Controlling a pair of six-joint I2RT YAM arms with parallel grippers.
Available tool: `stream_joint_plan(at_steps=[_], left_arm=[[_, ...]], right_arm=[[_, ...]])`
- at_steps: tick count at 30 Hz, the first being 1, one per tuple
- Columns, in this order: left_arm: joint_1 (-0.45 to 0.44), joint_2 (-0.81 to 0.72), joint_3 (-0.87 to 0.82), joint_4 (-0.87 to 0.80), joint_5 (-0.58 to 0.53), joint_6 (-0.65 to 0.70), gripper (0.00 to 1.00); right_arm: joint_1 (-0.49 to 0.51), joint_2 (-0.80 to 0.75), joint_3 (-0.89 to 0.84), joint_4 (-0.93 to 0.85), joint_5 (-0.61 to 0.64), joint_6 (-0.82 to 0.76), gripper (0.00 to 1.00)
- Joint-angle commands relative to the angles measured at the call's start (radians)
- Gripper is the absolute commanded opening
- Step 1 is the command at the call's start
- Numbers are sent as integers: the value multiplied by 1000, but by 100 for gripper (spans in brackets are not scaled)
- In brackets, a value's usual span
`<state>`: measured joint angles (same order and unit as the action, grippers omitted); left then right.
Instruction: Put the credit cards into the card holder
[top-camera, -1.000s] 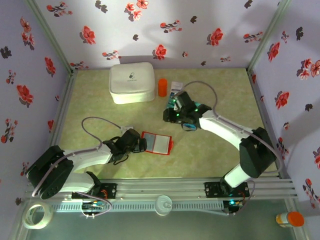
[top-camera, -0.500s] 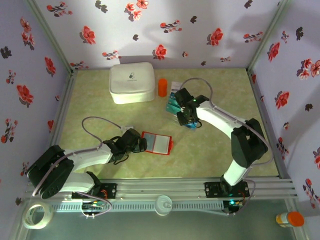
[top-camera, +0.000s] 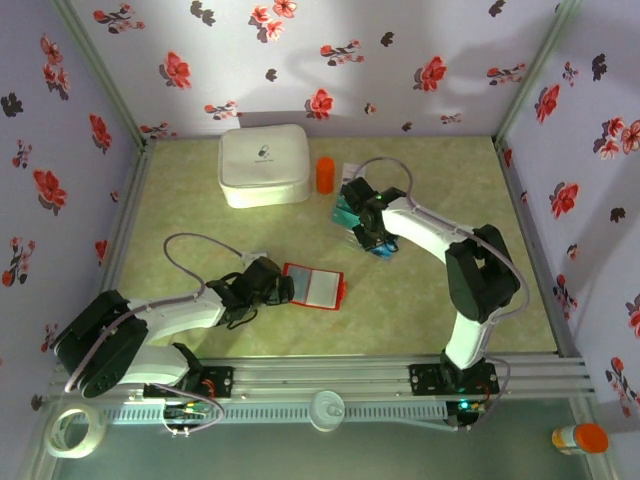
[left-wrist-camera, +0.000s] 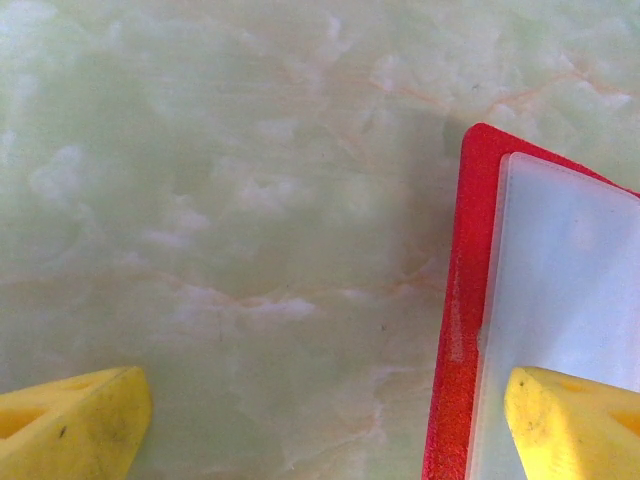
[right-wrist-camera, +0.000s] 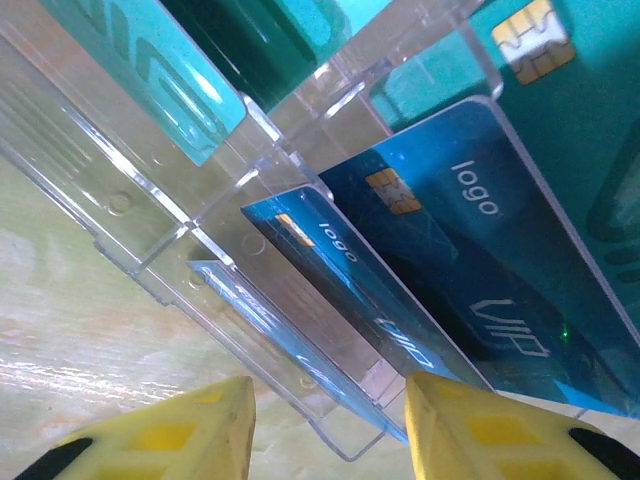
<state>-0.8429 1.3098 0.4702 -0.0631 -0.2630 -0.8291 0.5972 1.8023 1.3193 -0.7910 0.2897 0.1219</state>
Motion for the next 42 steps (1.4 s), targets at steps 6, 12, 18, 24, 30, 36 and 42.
stream_joint_plan(at_steps=[6,12,18,24,30,36,42], left_arm=[[0,32,-13,-37,17,-2,93],[-1,28,-15,-37,17,-4,93],[-1,28,-16,-35,17,-4,93],[-1,29,-15,-35,17,-3,93],[-1,29,-15,-36,17,-4,93],[0,34,-12,-35,17,-4,93],[-1,33,-10,-35,17,-4,93]], right_arm=[[-2,53,10,-2,30,-21,43],[-1,69,1,-2,4,-16,39],[-1,33,-29,8,-22,-6,28],[-1,21,-40,5,-25,-5,20],[-2,9,-23,-18,-16,-16,19],[-1,0,-8,-32,-25,-25,21],[-1,3,-6,-39,-35,-31,14]])
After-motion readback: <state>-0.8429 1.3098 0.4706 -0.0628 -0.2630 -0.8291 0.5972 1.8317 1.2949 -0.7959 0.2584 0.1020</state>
